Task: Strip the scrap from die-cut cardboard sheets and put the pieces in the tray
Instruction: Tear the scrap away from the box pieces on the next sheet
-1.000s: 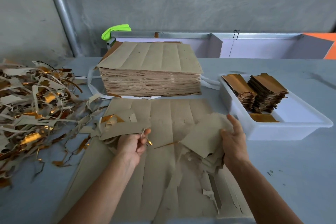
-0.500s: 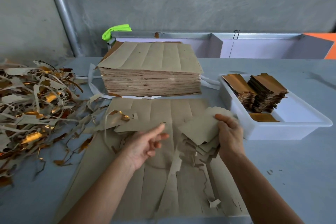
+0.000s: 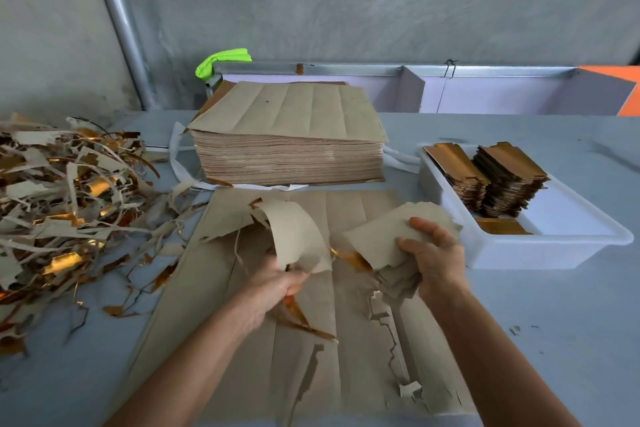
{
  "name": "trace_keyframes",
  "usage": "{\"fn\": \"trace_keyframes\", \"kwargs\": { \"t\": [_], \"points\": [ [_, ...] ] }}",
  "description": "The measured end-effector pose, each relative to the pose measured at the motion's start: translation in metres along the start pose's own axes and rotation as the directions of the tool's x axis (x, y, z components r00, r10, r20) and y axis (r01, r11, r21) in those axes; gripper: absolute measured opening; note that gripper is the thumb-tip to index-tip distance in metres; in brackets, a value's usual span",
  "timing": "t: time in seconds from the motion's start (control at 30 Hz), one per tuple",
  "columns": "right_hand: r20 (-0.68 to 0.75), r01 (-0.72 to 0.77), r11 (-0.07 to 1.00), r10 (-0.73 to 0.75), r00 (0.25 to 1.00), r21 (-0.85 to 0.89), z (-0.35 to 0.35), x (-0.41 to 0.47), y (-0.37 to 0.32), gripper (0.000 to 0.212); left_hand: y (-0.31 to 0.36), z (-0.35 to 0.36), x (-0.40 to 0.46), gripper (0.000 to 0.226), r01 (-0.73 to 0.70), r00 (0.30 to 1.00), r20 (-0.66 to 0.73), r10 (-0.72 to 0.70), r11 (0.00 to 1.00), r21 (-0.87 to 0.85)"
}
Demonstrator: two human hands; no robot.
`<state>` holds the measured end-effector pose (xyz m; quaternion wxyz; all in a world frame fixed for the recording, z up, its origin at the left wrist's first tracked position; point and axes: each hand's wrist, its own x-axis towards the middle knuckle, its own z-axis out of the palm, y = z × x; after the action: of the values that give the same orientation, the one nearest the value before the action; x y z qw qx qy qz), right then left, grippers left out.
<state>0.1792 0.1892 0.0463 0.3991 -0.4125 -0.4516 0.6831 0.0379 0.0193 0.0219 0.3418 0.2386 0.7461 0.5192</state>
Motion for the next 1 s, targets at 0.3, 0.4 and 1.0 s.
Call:
{"fn": "trace_keyframes", "kwargs": {
  "t": [0.3, 0.4, 1.0],
  "points": [
    [0.047, 0.114, 0.968, -0.106, 0.993, -0.225, -0.018, 0.01, 0.0, 0.037, -0.001, -0.017, 0.002, 0.04, 0.116, 0.987, -0.073, -0.142, 0.952, -0.285],
    [0.078, 0.106, 0.973, -0.091, 0.993, -0.206, -0.014, 0.006, -0.002, 0.035, -0.005, -0.016, 0.003, 0.023, 0.027, 0.98, -0.176, -0.098, 0.93, -0.367],
    [0.098, -0.033, 0.981, 0.014, 0.995, 0.193, 0.019, -0.014, -0.004, 0.03, 0.011, 0.017, -0.004, 0.009, 0.019, 0.994, 0.106, 0.035, 0.885, -0.464]
  ]
}}
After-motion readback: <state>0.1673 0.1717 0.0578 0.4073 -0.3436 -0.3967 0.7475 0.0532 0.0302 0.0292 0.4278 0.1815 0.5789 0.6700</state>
